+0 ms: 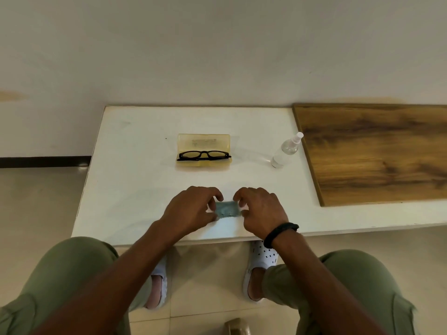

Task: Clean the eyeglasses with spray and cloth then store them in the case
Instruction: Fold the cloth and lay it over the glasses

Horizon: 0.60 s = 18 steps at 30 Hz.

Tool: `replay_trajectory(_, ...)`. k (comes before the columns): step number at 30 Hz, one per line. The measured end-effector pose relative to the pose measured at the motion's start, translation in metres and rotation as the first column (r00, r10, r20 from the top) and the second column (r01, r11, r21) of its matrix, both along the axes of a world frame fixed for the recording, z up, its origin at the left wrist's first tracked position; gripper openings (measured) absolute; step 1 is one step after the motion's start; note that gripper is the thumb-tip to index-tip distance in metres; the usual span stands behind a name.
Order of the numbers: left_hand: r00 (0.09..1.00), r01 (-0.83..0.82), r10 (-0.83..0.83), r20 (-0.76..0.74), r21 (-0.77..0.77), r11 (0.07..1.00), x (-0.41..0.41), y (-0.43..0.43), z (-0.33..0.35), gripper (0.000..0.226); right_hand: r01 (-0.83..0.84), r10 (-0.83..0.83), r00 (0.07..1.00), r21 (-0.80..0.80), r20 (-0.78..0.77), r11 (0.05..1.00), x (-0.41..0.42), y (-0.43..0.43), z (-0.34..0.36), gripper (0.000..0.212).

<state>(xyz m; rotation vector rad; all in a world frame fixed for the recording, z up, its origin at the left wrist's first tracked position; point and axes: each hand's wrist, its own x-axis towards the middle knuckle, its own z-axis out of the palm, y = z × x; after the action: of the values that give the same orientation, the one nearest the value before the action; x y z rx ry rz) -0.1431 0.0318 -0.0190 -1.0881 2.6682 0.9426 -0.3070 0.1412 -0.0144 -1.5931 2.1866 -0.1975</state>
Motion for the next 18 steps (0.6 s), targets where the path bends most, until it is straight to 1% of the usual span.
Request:
replay_trajectory(3,0.995,-0.102,0.101,-0.022,-0.023,0.995,0.002,-0.006,0.0,0.016,0.149,-0.146,0.988,-0.095,0.041,0.984,-0.01,-0.003,0.004,0.021)
replay_trajectory(5,0.985,-0.17,0.168,-0.043,-0.028,0.985,-0.001,-0.008,-0.002,0.015,0.239,-0.229,0.967,-0.088,0.114,0.967,-0.017,-0.007,0.004,0.014)
replay_trajectory(7,0.979,-0.2,0.199,-0.036,-0.022,0.979,-0.006,-0.009,-0.004,0.016,0.277,-0.266,0.95,-0.049,0.164,0.96,-0.018,-0.011,0.0,0.015)
replay_trajectory(10,0.977,-0.215,0.215,0.003,0.005,0.977,-0.012,-0.008,-0.01,0.02,0.278,-0.272,0.941,-0.001,0.202,0.961,-0.012,-0.017,-0.008,0.017)
replay_trajectory(12,0.98,-0.2,0.2,0.015,0.022,0.98,-0.012,-0.006,-0.015,0.021,0.248,-0.248,0.944,0.03,0.217,0.968,-0.007,-0.018,-0.012,0.017)
replay_trajectory(16,0.991,-0.119,0.119,0.058,0.0,0.993,-0.014,-0.001,-0.02,0.025,0.156,-0.168,0.974,0.085,0.152,0.984,0.0,-0.018,-0.014,0.022)
replay_trajectory(18,0.991,-0.115,0.115,0.065,-0.009,0.993,-0.015,0.0,-0.021,0.021,0.141,-0.154,0.979,0.101,0.131,0.985,0.001,-0.018,-0.014,0.017)
